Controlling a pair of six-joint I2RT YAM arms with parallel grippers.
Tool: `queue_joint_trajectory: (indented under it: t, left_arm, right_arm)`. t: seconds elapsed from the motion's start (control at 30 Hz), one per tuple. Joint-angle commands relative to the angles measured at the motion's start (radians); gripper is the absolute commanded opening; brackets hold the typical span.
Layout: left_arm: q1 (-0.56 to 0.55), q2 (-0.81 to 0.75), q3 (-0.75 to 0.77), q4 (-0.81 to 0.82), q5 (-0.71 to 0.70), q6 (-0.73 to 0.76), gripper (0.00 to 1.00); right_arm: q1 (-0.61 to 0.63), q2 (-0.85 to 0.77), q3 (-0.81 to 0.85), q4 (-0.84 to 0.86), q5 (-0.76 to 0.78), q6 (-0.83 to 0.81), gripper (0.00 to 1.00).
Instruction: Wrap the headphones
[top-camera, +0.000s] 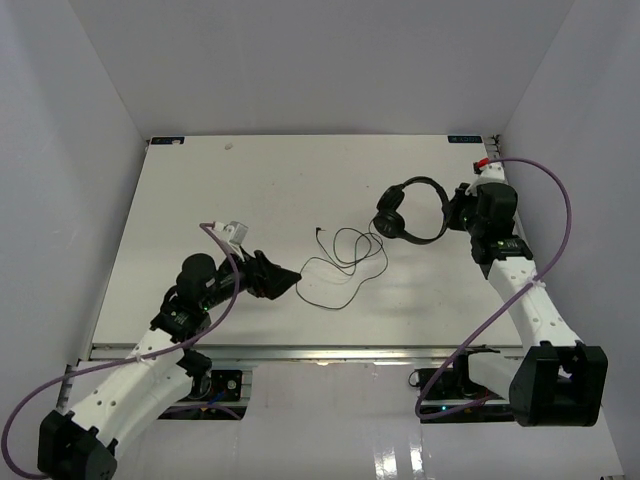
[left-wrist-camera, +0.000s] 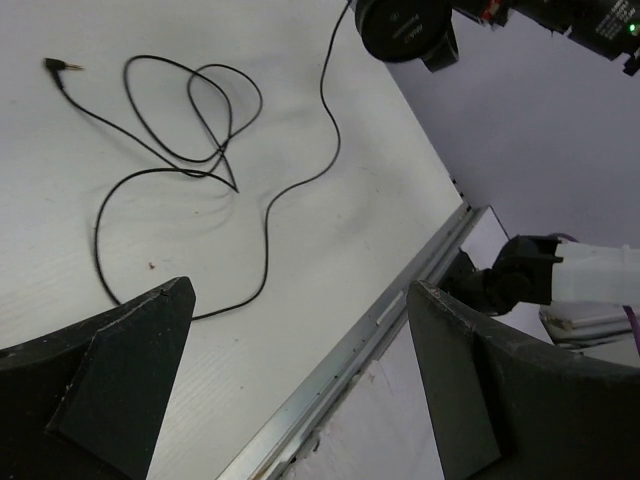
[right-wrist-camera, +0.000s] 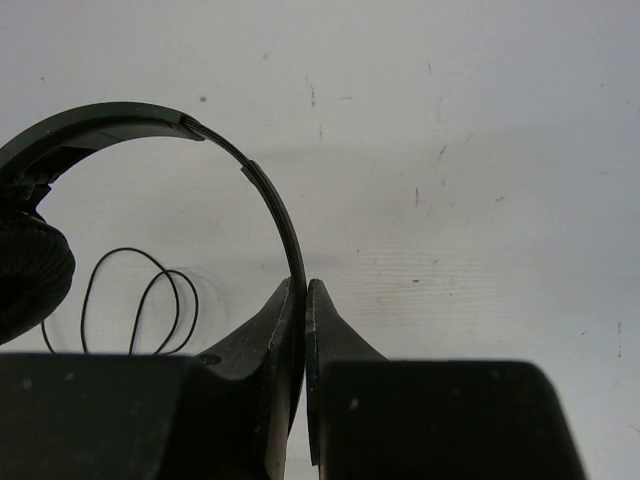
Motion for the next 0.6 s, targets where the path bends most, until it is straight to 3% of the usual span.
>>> queue_joint_trajectory:
  t: [0.0,0.23,0.57]
  left_arm:
    - [-0.122,0.124,-0.008,0.185,-0.078,0.001,0.98]
    - [-0.223,0.239,0.023,0.210,-0.212,-0.111,0.98]
    - [-0.234,0.167,0.058,0.071,-0.290,-0.105,0.98]
  right_arm:
    - [-0.006,-0.026,-0.020,0.064,-0.065,-0.048,0.08]
    - [-0.007,-0.024,-0.167,0.109,-0.021,-0.122,0.08]
    - [-0.006,0.140,-0.233,0.140,-0.042,-0.105,0.08]
